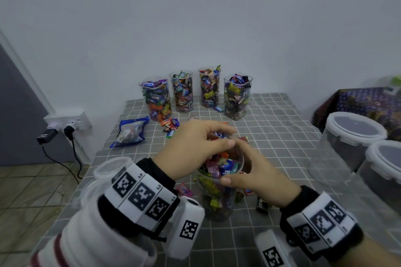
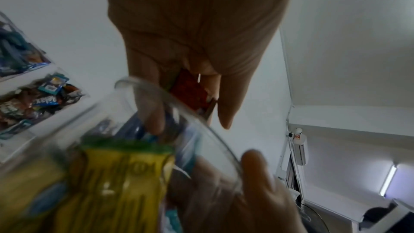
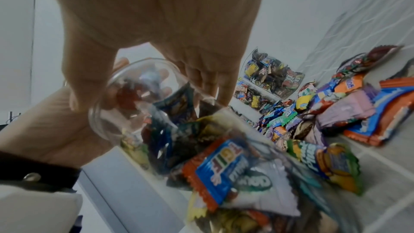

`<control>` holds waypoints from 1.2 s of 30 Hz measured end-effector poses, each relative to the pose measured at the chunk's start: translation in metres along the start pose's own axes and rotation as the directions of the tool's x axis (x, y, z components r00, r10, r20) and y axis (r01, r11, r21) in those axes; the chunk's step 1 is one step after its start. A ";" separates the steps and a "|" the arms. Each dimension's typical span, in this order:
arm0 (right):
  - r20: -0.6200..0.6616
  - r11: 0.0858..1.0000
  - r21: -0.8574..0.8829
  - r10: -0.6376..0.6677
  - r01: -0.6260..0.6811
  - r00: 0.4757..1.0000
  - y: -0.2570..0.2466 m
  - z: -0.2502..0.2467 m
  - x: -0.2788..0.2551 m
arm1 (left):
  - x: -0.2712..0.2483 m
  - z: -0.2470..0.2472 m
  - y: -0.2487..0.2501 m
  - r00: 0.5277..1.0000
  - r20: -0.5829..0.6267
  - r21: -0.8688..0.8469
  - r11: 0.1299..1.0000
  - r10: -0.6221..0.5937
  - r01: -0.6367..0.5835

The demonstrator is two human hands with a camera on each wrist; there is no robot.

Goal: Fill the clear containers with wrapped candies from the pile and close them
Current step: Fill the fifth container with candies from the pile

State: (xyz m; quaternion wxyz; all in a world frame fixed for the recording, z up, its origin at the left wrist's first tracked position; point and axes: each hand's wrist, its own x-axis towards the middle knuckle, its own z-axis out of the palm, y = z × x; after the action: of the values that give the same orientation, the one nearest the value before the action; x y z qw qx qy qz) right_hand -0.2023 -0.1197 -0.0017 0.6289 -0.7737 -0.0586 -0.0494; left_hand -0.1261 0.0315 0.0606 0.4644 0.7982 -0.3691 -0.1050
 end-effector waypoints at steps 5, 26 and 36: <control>-0.006 0.999 -0.027 0.021 -0.021 1.000 0.001 -0.001 0.000 | -0.003 -0.007 0.008 0.997 -0.062 0.195 0.980 0.039 -0.026; 0.022 0.997 -0.063 0.041 -0.040 0.999 0.002 -0.008 0.002 | 0.004 -0.012 0.001 0.983 -0.168 0.158 0.986 0.077 -0.050; -0.253 0.965 -0.236 0.056 -0.118 0.966 -0.002 -0.039 0.065 | 0.046 -0.044 -0.064 0.917 -0.363 0.016 0.983 -0.163 0.181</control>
State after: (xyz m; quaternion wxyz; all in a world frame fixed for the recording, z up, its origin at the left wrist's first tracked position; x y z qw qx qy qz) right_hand -0.1382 -0.1555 0.0176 0.5308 -0.8363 0.0601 -0.1234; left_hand -0.0400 0.0479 0.0400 0.4935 0.8442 -0.2087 0.0121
